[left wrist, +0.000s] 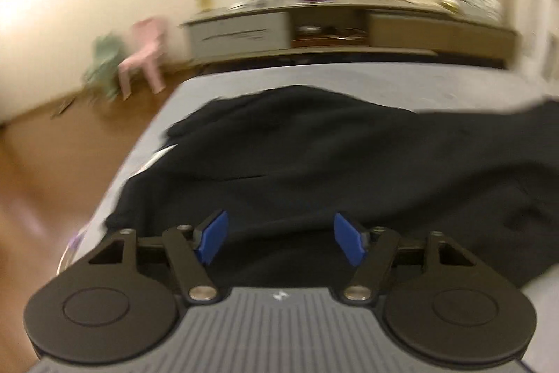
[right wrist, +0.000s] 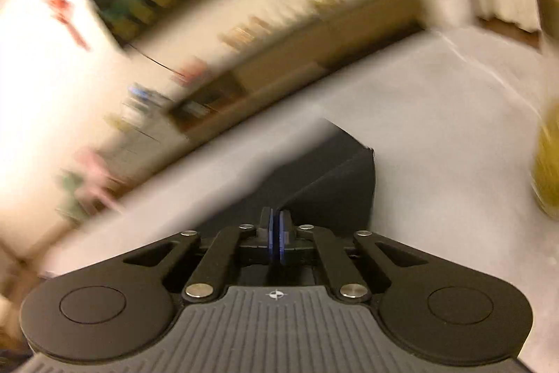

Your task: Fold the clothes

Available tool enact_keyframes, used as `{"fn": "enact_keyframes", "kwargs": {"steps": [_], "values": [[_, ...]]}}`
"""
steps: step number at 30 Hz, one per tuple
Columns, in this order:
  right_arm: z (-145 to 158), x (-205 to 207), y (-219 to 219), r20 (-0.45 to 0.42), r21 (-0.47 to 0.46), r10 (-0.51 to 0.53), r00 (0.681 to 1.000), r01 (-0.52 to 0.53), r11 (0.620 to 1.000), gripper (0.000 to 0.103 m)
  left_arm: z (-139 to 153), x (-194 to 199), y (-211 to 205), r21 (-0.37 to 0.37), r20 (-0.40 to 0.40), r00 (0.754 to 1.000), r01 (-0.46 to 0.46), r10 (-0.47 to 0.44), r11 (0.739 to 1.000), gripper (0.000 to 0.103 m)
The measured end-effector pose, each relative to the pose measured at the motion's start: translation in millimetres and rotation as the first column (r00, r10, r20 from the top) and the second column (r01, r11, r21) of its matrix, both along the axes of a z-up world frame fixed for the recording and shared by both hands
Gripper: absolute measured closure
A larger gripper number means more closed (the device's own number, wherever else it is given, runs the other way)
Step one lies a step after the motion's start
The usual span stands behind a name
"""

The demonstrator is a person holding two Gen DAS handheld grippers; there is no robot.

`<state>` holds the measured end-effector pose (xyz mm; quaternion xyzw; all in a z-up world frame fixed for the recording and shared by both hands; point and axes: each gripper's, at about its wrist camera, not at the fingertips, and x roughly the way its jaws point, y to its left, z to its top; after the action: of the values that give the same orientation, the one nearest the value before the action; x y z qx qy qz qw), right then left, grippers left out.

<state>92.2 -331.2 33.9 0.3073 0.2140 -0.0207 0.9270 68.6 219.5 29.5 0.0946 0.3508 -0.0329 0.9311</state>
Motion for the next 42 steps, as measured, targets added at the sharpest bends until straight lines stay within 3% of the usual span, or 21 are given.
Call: {"fn": "enact_keyframes", "kwargs": {"steps": [3,5,8,12,13,15,16,20,24,25,26,27,28,29,30,31,34,36,38,40,42], "values": [[49,-51,20,0.121,0.011,0.051,0.991,-0.052,0.999,0.103,-2,-10,-31,0.044,0.027,0.991,0.127,-0.128,0.991,0.035],[60,-82,26,0.124,-0.031,0.045,0.991,-0.041,0.999,0.103,-8,-17,-49,0.127,0.027,0.980,0.191,-0.196,0.973,0.035],[25,-103,15,-0.024,-0.084,-0.043,0.999,0.041,0.996,0.103,-24,-19,-52,0.188,-0.010,0.978,0.206,-0.208,0.960,0.035],[-34,-102,-8,-0.222,0.024,-0.079,0.972,0.087,0.996,0.097,-45,-21,-53,0.262,-0.062,0.975,0.221,-0.212,0.939,0.035],[-39,-99,-7,-0.227,0.040,-0.059,0.972,0.070,0.997,0.091,-49,-22,-52,0.274,-0.067,0.976,0.219,-0.209,0.937,0.035],[-39,-93,0,-0.216,0.010,-0.036,0.976,0.040,0.999,0.042,-56,-23,-51,0.288,-0.077,0.976,0.219,-0.206,0.932,0.035],[-38,-88,5,-0.207,-0.010,-0.021,0.978,0.020,1.000,0.034,-60,-23,-53,0.291,-0.083,0.974,0.224,-0.209,0.930,0.034],[-27,-41,50,-0.178,-0.221,0.091,0.980,-0.130,0.967,0.015,-64,-25,-51,0.292,-0.073,0.974,0.228,-0.216,0.929,0.029],[-32,3,95,-0.226,-0.472,0.154,0.962,-0.246,0.847,0.015,-62,-18,-47,0.241,-0.084,0.975,0.221,-0.207,0.945,0.034],[-34,13,102,-0.239,-0.507,0.159,0.958,-0.262,0.821,0.015,-60,-17,-44,0.225,-0.095,0.975,0.219,-0.203,0.949,0.055],[-36,20,104,-0.247,-0.523,0.155,0.956,-0.267,0.810,0.019,-59,-14,-39,0.201,-0.111,0.975,0.212,-0.193,0.956,0.085],[-37,23,100,-0.251,-0.514,0.141,0.958,-0.255,0.819,0.033,-58,-11,-35,0.176,-0.128,0.975,0.203,-0.182,0.963,0.100],[-38,26,95,-0.254,-0.505,0.126,0.959,-0.243,0.828,0.048,-57,-8,-30,0.151,-0.145,0.974,0.193,-0.172,0.969,0.103],[-39,28,91,-0.258,-0.496,0.112,0.960,-0.231,0.837,0.080,-54,-8,-27,0.136,-0.136,0.976,0.188,-0.170,0.973,0.103],[-39,31,86,-0.262,-0.486,0.097,0.960,-0.218,0.846,0.099,-49,-9,-24,0.123,-0.120,0.978,0.185,-0.170,0.975,0.103],[-40,34,82,-0.266,-0.477,0.083,0.960,-0.206,0.854,0.103,-44,-9,-22,0.111,-0.105,0.980,0.181,-0.170,0.977,0.103],[-38,35,68,-0.260,-0.436,0.043,0.965,-0.157,0.886,0.103,-18,-24,-9,0.070,-0.019,0.985,0.171,-0.170,0.983,0.103],[-17,8,59,-0.190,-0.363,0.030,0.981,-0.099,0.927,0.103,1,-40,2,0.043,0.040,0.986,0.159,-0.160,0.986,0.103],[-5,-16,64,-0.158,-0.363,0.029,0.987,-0.086,0.928,0.103,14,-50,13,0.039,0.088,0.986,0.137,-0.140,0.990,0.103],[8,-41,68,-0.125,-0.364,0.028,0.992,-0.072,0.929,0.103,15,-50,15,0.064,0.095,0.987,0.127,-0.133,0.990,0.103],[21,-65,73,-0.093,-0.363,0.027,0.995,-0.059,0.930,0.103,3,-40,10,0.078,0.043,0.988,0.145,-0.149,0.986,0.095]]}}
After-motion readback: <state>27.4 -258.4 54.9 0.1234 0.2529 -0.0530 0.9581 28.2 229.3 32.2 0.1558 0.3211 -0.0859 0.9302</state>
